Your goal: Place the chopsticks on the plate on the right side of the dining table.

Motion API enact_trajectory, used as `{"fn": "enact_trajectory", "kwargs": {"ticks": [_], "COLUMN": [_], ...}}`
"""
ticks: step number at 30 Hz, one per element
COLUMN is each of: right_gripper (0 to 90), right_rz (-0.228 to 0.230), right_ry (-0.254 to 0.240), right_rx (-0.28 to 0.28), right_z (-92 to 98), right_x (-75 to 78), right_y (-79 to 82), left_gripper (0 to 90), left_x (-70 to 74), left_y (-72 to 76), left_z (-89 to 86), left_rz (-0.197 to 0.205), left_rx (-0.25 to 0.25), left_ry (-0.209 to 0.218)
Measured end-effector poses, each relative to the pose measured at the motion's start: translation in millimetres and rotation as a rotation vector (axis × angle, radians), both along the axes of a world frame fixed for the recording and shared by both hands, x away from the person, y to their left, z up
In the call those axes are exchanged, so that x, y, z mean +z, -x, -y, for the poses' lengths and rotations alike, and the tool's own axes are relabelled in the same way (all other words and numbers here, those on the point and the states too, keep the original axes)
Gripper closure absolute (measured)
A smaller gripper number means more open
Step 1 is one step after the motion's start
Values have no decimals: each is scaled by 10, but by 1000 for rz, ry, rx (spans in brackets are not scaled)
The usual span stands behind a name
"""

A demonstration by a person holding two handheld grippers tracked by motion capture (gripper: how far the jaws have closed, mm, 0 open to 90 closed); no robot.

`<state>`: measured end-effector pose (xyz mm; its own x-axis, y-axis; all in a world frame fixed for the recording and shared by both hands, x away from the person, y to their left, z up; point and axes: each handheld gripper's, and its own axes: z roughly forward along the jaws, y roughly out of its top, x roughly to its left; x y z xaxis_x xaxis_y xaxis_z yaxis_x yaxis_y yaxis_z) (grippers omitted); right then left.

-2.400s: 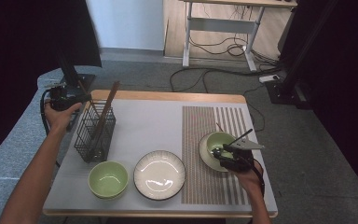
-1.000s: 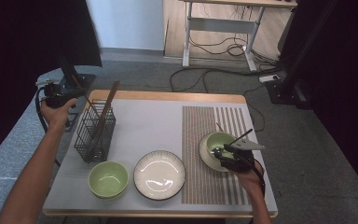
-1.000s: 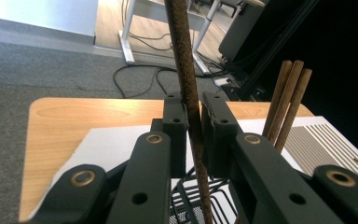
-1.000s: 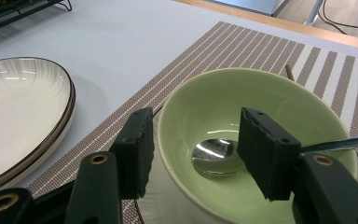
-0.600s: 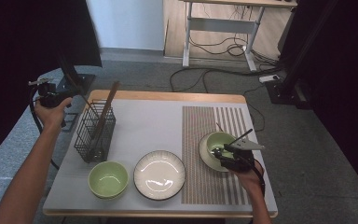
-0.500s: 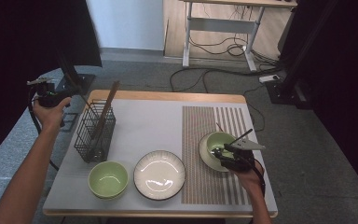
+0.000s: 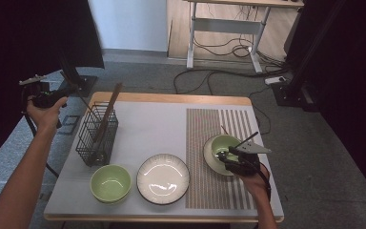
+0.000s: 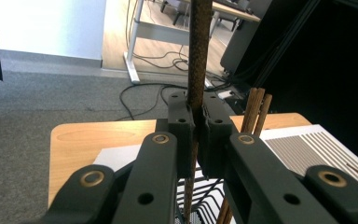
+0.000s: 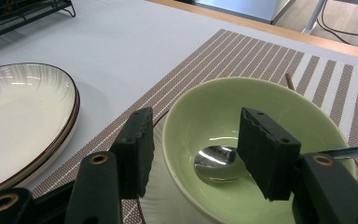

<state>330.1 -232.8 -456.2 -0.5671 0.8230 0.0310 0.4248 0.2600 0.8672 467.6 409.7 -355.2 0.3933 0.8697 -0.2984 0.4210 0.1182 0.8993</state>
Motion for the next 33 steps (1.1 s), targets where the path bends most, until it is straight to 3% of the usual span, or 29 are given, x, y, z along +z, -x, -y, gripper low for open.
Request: {"fn": "enact_trajectory", "kwargs": {"ticks": [20, 33], "right_gripper": [459, 458], "right_rz": [7, 9], "right_ry": [8, 3], "right_rx": [6, 2], "right_z": [-36, -26], "right_x": [15, 24], "right_y": [13, 14], "left_gripper": [846, 847], "left_x": [223, 333], "left_y": [181, 200], "left_z": [-62, -44], "left_rz": [56, 83], "left_rx": [8, 4], "left_ry": [-5, 8]}}
